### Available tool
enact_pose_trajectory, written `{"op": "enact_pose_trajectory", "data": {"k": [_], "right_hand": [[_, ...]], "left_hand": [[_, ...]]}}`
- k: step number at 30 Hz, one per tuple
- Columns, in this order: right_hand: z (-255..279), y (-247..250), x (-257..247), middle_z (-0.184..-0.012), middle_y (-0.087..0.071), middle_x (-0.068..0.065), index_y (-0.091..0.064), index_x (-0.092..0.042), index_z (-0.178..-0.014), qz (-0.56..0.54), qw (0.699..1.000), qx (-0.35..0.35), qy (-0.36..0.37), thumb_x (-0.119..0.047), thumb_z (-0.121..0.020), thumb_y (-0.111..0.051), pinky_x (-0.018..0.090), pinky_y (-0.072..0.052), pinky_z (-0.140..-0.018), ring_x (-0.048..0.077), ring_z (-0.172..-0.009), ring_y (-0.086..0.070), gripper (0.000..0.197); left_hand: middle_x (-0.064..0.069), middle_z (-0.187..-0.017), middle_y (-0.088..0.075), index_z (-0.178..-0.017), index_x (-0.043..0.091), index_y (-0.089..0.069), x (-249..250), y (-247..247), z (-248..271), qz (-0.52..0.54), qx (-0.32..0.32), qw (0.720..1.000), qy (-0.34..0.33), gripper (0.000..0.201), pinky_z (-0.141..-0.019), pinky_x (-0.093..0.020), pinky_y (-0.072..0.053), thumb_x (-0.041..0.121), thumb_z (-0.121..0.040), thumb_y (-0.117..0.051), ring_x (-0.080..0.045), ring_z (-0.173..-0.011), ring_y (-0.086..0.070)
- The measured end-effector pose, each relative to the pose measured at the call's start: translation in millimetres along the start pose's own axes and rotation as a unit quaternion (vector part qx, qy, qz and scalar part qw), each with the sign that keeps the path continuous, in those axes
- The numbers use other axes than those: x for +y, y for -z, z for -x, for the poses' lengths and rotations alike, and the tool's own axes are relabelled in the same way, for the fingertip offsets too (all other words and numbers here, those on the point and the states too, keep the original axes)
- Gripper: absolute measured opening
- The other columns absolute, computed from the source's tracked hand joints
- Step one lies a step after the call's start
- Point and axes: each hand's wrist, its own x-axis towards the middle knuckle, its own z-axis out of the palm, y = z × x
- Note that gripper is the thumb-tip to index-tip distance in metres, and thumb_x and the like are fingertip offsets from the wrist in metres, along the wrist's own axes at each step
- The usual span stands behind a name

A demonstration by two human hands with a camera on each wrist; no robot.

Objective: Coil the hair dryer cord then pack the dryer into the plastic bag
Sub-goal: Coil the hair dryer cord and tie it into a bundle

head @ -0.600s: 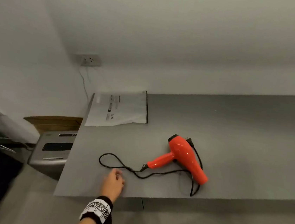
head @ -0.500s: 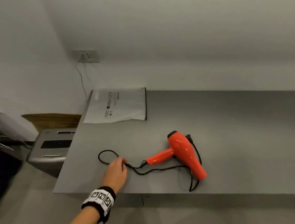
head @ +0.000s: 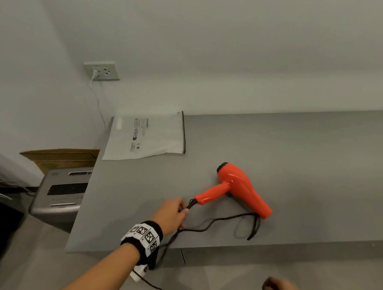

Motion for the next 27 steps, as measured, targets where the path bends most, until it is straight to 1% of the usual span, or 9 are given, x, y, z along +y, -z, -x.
{"op": "enact_pose_trajectory", "data": {"k": [3,6,9,12,15,18,21,23,27], "right_hand": [[13,38,-56,-0.072,-0.072,0.005,-0.066,-0.017,-0.081,-0.041,0.990,0.077,0.111,-0.014,-0.094,-0.061,0.019,-0.048,-0.050,0.014,-0.054,-0.067,0.014],[30,69,-129,-0.073,-0.070,-0.001,-0.068,-0.021,-0.082,-0.093,0.953,0.156,0.242,-0.016,-0.095,-0.063,0.025,-0.051,-0.064,0.008,-0.066,-0.064,0.015],[34,79,-186,-0.086,-0.068,-0.008,-0.071,-0.020,-0.089,-0.110,0.911,0.246,0.313,-0.020,-0.094,-0.064,0.018,-0.049,-0.072,0.007,-0.080,-0.062,0.009],[36,77,-217,-0.094,-0.065,-0.010,-0.067,-0.021,-0.106,-0.104,0.901,0.296,0.301,-0.028,-0.094,-0.064,0.015,-0.048,-0.074,0.000,-0.083,-0.061,0.014],[35,77,-227,-0.093,-0.060,-0.011,-0.048,-0.027,-0.120,-0.243,0.886,0.290,0.269,-0.023,-0.089,-0.072,0.005,-0.046,-0.067,-0.010,-0.078,-0.062,0.040],[24,76,-223,-0.100,-0.058,-0.008,-0.044,-0.027,-0.128,-0.216,0.895,0.297,0.254,-0.020,-0.083,-0.074,0.010,-0.047,-0.073,-0.002,-0.083,-0.062,0.055],[16,79,-219,-0.081,-0.069,-0.008,-0.062,-0.023,-0.115,-0.135,0.922,0.259,0.254,-0.016,-0.086,-0.062,0.021,-0.047,-0.070,0.007,-0.071,-0.063,0.030],[15,87,-218,-0.080,-0.073,-0.006,-0.073,-0.020,-0.100,-0.124,0.925,0.251,0.255,-0.010,-0.083,-0.057,0.020,-0.047,-0.071,0.009,-0.071,-0.064,0.025],[23,106,-230,-0.076,-0.071,-0.002,-0.075,-0.021,-0.094,-0.196,0.927,0.181,0.266,-0.019,-0.087,-0.064,0.019,-0.047,-0.070,0.005,-0.069,-0.060,0.013]], "left_hand": [[-0.017,-0.080,-0.058,-0.111,0.012,-0.051,35,6,20,0.261,0.003,0.965,0.003,0.016,-0.056,-0.042,-0.061,-0.001,-0.101,-0.048,-0.025,-0.056,-0.065],[-0.019,-0.084,-0.055,-0.115,0.002,-0.056,74,6,34,0.358,0.000,0.934,-0.020,0.018,-0.060,-0.037,-0.062,-0.003,-0.103,-0.044,-0.024,-0.060,-0.068],[-0.020,-0.085,-0.063,-0.111,-0.004,-0.065,105,5,38,0.401,0.004,0.915,-0.039,0.022,-0.068,-0.038,-0.063,-0.001,-0.104,-0.044,-0.020,-0.068,-0.071],[-0.013,-0.095,-0.075,-0.111,0.004,-0.072,121,12,38,0.416,0.030,0.907,-0.059,0.029,-0.069,-0.032,-0.062,0.002,-0.105,-0.044,-0.020,-0.083,-0.075],[-0.013,-0.094,-0.073,-0.117,0.007,-0.072,125,20,36,0.434,0.049,0.897,-0.068,0.031,-0.075,-0.034,-0.062,0.003,-0.106,-0.043,-0.027,-0.088,-0.074],[-0.019,-0.096,-0.073,-0.117,0.006,-0.071,124,25,34,0.441,0.085,0.890,-0.078,0.032,-0.081,-0.035,-0.061,-0.002,-0.105,-0.043,-0.029,-0.090,-0.072],[-0.014,-0.100,-0.077,-0.112,0.014,-0.074,121,36,31,0.390,0.129,0.906,-0.099,0.034,-0.088,-0.034,-0.060,-0.008,-0.098,-0.051,-0.024,-0.095,-0.075],[-0.006,-0.096,-0.079,-0.111,0.017,-0.074,118,46,29,0.333,0.149,0.925,-0.105,0.033,-0.087,-0.033,-0.059,-0.007,-0.092,-0.060,-0.020,-0.093,-0.076],[0.000,-0.083,-0.080,-0.102,0.022,-0.078,120,62,31,0.256,0.178,0.944,-0.107,0.022,-0.078,-0.022,-0.056,0.007,-0.086,-0.071,-0.010,-0.080,-0.075]]}}
